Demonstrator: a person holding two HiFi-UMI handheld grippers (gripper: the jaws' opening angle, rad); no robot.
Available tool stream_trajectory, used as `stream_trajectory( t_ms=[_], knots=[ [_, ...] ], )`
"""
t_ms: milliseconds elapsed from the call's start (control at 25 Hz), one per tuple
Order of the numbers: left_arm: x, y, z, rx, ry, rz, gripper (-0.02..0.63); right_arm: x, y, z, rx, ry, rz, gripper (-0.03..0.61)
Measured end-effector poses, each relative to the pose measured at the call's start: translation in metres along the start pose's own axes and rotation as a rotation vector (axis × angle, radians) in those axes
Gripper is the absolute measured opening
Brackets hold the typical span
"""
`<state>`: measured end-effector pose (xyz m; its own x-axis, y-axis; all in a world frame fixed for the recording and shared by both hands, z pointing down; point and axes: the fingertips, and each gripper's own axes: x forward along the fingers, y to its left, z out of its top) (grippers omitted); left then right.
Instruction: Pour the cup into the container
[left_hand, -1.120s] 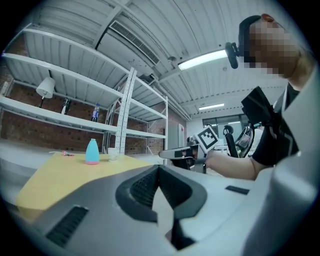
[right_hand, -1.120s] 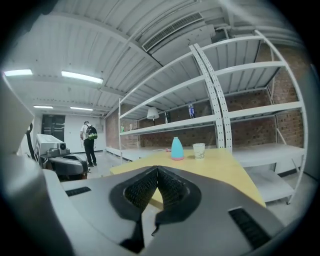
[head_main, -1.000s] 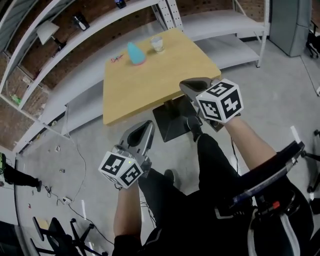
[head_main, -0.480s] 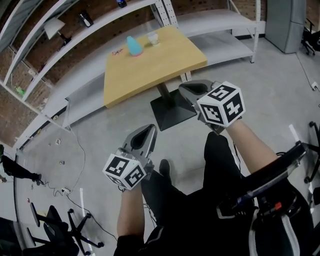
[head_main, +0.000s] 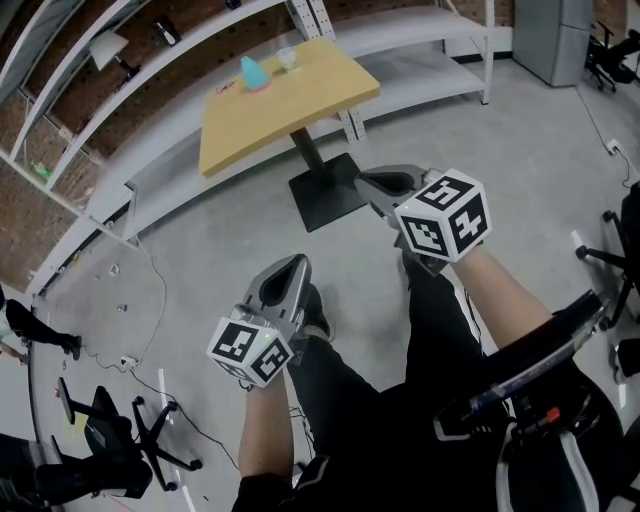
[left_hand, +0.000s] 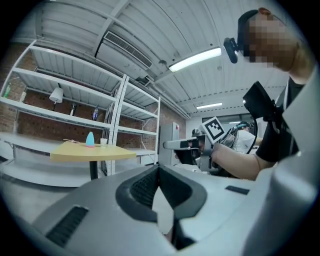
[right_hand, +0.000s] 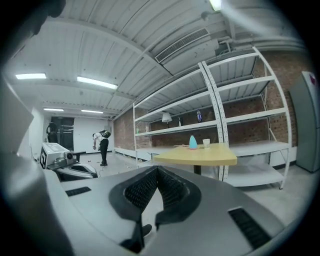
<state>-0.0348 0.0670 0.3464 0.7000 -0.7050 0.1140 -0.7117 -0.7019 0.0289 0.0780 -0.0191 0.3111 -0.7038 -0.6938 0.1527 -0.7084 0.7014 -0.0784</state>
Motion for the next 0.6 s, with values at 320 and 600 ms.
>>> stream_trajectory(
  t_ms=[320,600],
  knots=[
    [-0.09,-0.111,-0.008,0.006,0.009,0.028,0.002,-0.133,0.082,-0.025,0.03,-0.032,-0.024,0.003],
    [-0.177,-0.224,-0.009,0.028,0.003,0.009,0.002,-0.25,0.169,-0.04,0.008,-0.05,-0.046,0.003]
  ],
)
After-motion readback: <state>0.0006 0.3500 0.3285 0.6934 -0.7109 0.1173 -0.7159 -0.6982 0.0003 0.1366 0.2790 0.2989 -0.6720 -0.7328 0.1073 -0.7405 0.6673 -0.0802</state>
